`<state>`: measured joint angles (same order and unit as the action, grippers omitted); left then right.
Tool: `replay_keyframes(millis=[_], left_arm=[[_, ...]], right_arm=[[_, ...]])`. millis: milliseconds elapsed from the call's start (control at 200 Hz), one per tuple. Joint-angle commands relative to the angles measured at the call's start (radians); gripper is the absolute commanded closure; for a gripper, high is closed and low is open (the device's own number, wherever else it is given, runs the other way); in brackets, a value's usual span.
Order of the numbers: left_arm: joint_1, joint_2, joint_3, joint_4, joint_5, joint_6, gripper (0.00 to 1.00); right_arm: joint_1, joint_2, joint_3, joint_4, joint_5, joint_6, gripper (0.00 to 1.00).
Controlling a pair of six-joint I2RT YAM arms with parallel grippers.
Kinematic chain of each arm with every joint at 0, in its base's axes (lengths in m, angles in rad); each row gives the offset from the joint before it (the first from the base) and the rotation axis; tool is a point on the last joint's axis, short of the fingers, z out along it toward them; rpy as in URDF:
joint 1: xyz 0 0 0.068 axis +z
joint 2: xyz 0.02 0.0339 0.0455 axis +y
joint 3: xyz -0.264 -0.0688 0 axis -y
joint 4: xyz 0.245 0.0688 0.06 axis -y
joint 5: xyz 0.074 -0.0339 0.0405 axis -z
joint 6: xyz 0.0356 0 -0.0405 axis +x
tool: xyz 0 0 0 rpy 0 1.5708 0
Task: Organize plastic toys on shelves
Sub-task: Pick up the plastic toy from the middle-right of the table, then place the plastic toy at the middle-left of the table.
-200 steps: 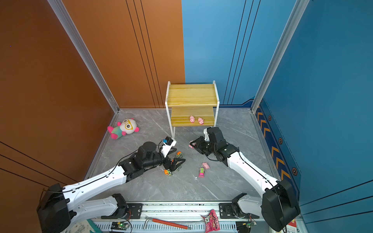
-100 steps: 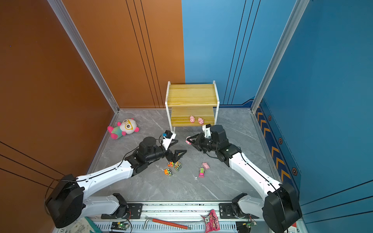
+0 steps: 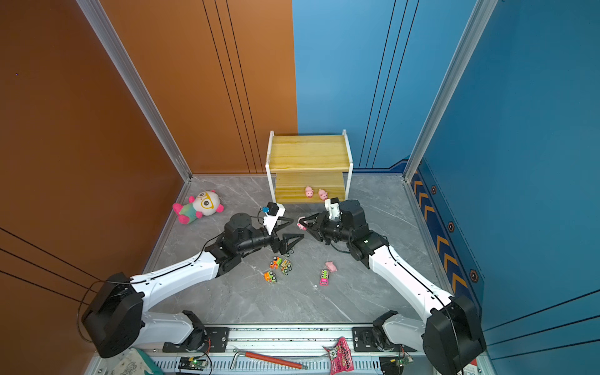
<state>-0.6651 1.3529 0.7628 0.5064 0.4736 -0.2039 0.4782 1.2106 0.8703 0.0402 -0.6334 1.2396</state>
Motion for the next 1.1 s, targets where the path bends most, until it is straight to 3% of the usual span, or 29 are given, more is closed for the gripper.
replay_keyframes(millis=[0,460,1091], left_arm=[[0.017,0.015,0.037,0.045,0.048,-0.007,0.18],[0.049,0.061,0.098,0.044,0.158,-0.003,0.34],[0.073,0.11,0.132,0.127,0.207,-0.037,0.39]], right_arm=[[-0.004,-0.011,0.009,0.044,-0.032,0.021,0.72],[-0.003,-0.002,0.019,0.065,-0.056,0.039,0.72],[0.011,0.013,0.018,0.101,-0.069,0.063,0.72]])
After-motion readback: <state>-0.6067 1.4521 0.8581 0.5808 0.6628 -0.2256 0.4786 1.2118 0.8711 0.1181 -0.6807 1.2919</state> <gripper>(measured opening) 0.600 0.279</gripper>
